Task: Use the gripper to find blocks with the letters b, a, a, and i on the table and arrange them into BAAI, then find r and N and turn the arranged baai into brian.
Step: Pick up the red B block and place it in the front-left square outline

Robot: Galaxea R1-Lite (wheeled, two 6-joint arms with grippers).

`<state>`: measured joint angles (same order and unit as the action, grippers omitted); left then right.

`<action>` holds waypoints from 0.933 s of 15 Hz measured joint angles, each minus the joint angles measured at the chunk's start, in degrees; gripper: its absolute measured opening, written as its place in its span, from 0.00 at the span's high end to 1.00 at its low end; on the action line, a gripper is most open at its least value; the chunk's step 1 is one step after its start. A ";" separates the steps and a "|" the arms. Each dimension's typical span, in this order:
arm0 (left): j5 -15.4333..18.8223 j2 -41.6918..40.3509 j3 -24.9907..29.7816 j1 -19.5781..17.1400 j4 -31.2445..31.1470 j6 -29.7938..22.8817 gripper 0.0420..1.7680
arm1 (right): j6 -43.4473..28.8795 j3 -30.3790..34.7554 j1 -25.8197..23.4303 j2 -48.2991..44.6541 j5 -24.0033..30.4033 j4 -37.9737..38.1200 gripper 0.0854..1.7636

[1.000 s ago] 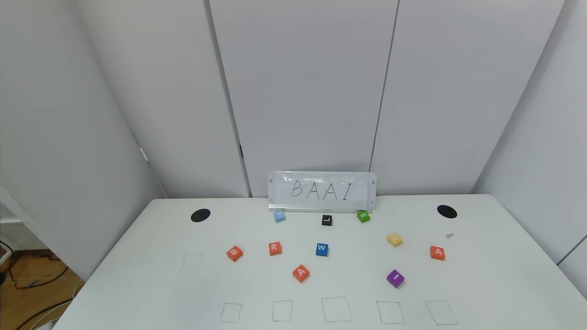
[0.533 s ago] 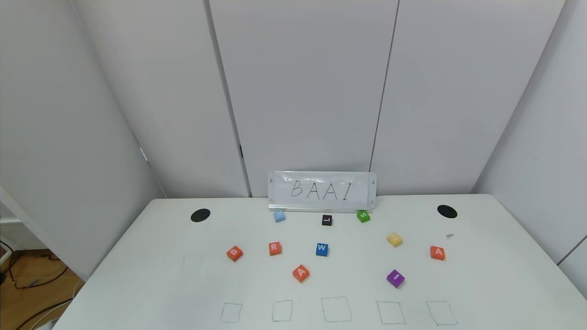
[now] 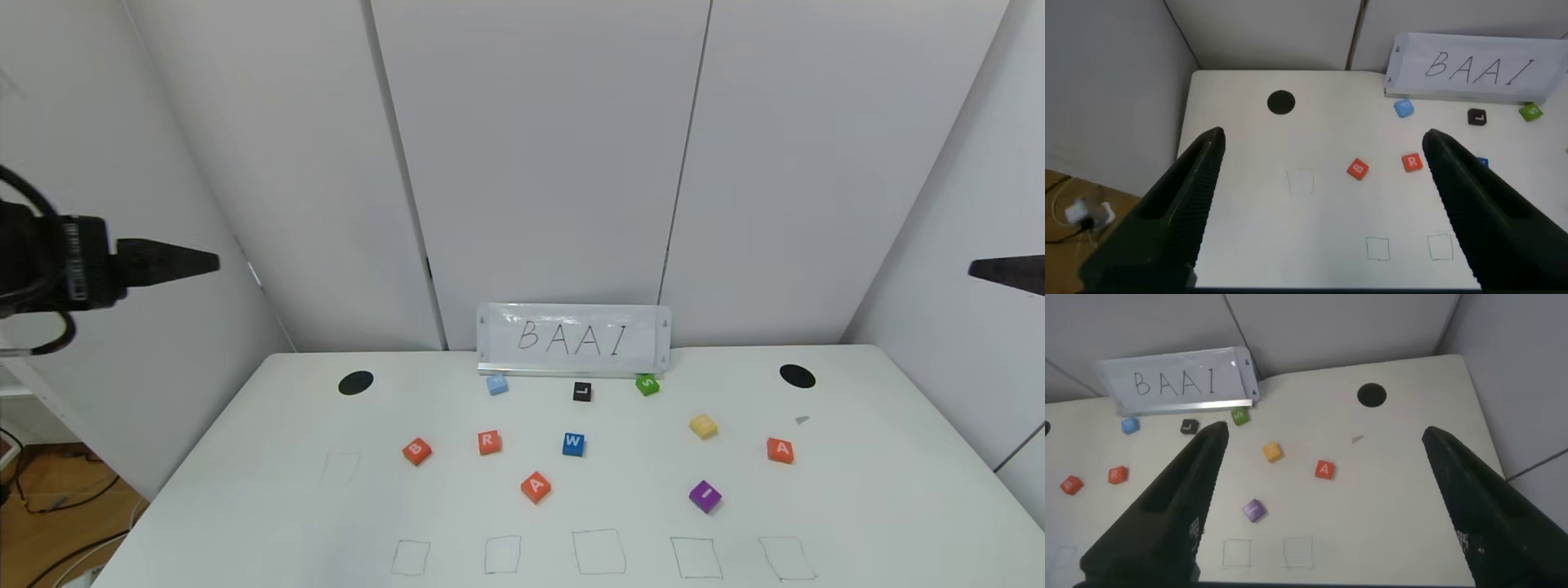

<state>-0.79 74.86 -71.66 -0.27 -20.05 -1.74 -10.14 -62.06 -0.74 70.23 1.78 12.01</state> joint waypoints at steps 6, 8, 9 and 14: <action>-0.49 19.40 -6.49 0.62 0.27 -0.15 0.03 | -2.46 -3.86 0.63 13.20 0.05 1.05 0.03; -0.54 23.20 -6.46 2.13 0.18 -1.21 0.03 | -3.49 -4.33 0.74 17.25 0.05 0.68 0.03; -0.55 24.37 -6.23 3.11 0.00 -2.24 0.03 | -3.71 -4.64 0.77 19.15 0.05 0.60 0.03; -3.04 28.64 -3.84 8.28 -0.06 -5.50 0.03 | -3.86 -5.41 0.74 25.90 0.18 0.50 0.03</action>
<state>-3.83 103.50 -75.50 8.01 -20.11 -7.24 -14.01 -67.47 0.00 96.14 1.96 12.51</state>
